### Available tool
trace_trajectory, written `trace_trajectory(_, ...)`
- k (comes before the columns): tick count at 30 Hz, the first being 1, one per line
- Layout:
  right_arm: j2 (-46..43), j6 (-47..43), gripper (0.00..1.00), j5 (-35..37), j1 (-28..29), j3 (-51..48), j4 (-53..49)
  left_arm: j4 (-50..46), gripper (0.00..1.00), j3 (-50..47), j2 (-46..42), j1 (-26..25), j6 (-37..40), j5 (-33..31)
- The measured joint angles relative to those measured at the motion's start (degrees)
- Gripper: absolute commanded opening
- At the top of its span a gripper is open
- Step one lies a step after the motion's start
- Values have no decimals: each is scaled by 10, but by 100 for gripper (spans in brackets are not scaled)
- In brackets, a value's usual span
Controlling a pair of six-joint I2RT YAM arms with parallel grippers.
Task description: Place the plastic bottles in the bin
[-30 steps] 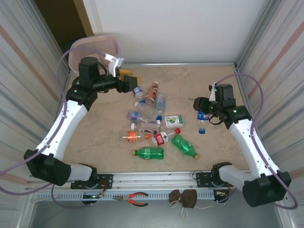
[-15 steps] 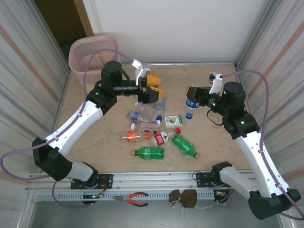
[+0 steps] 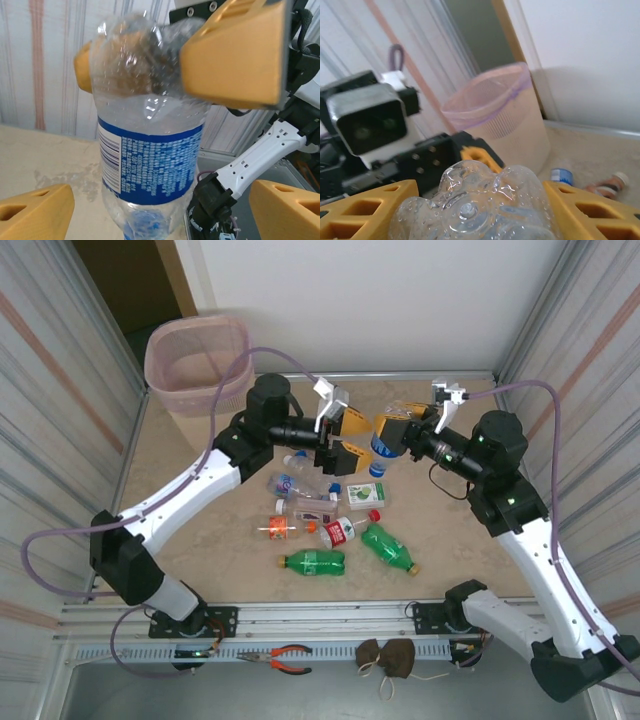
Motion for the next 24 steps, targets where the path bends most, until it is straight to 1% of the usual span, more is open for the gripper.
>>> trace_trajectory(4, 0, 0, 51, -5, 12, 10, 11, -9, 90, 17, 13, -12, 17, 1)
trace_trajectory(8, 0, 0, 51, -6, 21, 16, 15, -19, 87, 28, 24, -23, 35, 2)
trace_trajectory(21, 1, 0, 50, 2, 36, 25, 15, -44, 72, 29, 29, -36, 74, 3)
trace_trajectory(24, 1, 0, 49, 3, 38, 25, 15, -47, 67, 29, 29, -37, 79, 3)
